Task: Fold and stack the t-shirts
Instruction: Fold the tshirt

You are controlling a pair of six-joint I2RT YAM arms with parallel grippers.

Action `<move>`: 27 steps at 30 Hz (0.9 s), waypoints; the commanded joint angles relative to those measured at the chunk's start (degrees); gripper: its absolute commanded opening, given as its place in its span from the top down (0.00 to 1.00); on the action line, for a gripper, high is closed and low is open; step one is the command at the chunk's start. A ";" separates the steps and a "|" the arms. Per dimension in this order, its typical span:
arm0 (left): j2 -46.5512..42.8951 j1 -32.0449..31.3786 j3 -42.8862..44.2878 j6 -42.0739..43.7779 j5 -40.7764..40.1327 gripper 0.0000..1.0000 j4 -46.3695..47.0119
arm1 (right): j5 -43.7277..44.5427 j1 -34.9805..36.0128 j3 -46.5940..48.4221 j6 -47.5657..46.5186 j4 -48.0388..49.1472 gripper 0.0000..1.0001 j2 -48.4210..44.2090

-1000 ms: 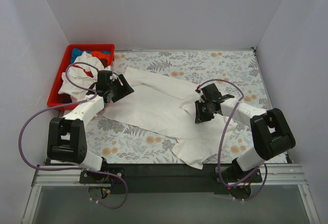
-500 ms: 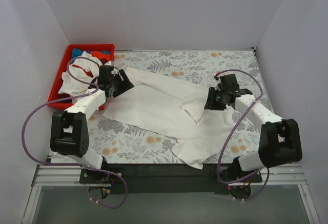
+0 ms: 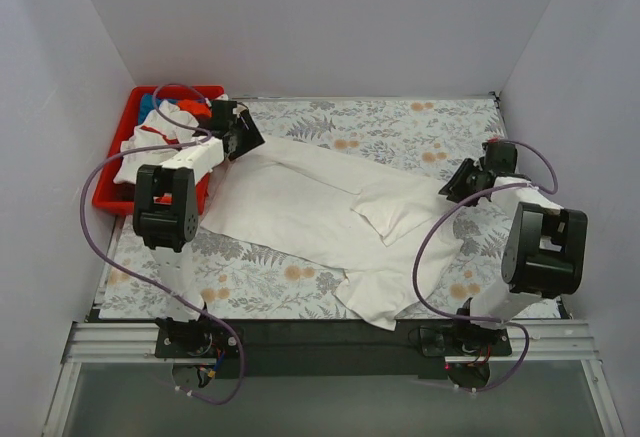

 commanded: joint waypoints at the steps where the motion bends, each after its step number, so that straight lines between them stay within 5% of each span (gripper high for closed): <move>1: 3.67 -0.32 4.87 2.58 -4.29 0.41 -1.31 | -3.53 -1.68 0.04 1.86 4.60 0.62 4.36; 7: 11.06 -0.32 10.59 3.20 -4.03 0.42 -2.72 | -3.09 -5.81 5.83 0.37 4.61 0.63 15.00; 20: 14.85 -0.93 11.39 0.74 -0.78 0.42 -4.30 | 3.85 -8.27 40.72 -11.93 -4.97 0.62 39.52; 27: 9.07 -2.51 9.54 0.30 -2.35 0.40 -4.30 | 1.57 -7.22 43.03 -15.28 -6.29 0.60 32.69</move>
